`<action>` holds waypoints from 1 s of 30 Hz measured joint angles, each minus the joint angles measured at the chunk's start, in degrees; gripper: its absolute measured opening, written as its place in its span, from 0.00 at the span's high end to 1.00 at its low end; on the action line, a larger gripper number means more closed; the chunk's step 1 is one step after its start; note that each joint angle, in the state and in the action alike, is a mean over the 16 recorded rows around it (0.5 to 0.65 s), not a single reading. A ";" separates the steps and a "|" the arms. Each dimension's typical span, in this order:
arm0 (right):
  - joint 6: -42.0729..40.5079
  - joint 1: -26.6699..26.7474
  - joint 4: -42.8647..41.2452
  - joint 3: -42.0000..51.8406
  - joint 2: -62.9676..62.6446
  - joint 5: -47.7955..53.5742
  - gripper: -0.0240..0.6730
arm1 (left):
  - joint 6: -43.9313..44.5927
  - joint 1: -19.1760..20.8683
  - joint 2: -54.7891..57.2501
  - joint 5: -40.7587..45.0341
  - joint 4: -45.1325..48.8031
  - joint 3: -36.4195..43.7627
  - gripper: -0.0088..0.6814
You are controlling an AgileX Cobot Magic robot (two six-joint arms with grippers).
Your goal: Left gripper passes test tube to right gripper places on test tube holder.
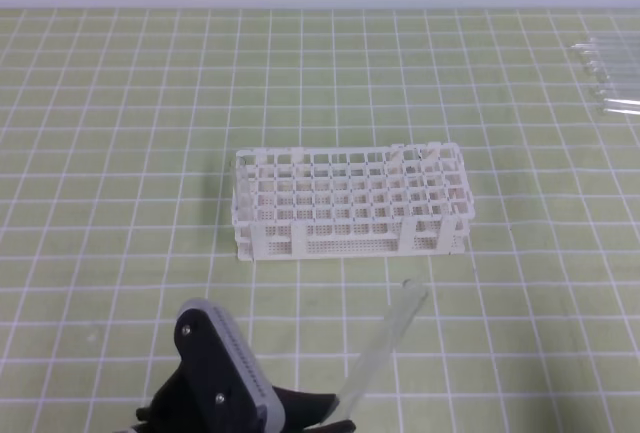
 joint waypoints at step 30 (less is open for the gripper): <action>-47.85 0.46 53.65 -13.11 7.01 13.82 0.95 | 2.22 0.08 15.95 -25.06 -1.26 -0.03 0.95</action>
